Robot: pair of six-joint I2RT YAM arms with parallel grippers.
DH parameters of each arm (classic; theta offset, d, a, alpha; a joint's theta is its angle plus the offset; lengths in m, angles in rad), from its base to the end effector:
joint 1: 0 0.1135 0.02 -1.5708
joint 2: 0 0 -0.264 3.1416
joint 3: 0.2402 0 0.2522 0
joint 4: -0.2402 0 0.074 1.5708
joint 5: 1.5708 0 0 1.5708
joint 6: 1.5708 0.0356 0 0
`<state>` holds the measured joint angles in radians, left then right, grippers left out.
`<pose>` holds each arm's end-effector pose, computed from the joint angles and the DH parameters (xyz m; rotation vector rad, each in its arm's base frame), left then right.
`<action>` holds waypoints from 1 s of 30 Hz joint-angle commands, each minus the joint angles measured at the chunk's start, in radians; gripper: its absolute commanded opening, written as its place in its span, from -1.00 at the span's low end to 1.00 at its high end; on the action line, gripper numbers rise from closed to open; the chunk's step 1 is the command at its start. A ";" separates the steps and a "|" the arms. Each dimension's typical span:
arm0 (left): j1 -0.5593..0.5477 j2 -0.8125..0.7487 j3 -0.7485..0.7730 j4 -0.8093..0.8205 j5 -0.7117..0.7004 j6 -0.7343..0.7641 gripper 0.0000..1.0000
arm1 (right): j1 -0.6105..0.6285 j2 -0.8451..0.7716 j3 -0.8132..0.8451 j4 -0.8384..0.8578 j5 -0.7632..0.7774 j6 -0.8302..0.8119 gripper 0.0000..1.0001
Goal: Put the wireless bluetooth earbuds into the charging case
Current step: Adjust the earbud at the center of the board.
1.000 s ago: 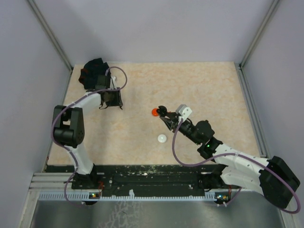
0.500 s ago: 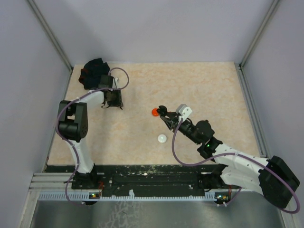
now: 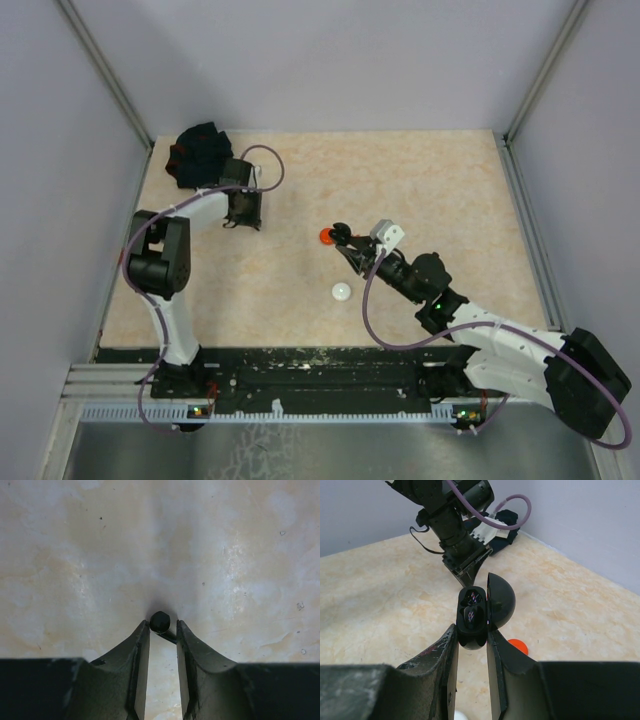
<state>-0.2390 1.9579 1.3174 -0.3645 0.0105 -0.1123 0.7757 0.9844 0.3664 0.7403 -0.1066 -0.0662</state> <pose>0.3989 -0.0976 0.1672 0.1674 2.5771 -0.1446 0.1522 0.1546 0.2537 -0.6863 1.3144 0.6552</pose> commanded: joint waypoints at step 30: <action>-0.177 -0.062 -0.077 -0.177 -0.149 0.043 -0.58 | -0.007 -0.014 0.009 0.054 -0.038 0.021 -1.00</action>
<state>-0.3786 1.9427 1.3079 -0.4461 -0.1528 -0.0547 0.7757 0.9844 0.3664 0.7403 -0.1272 -0.0589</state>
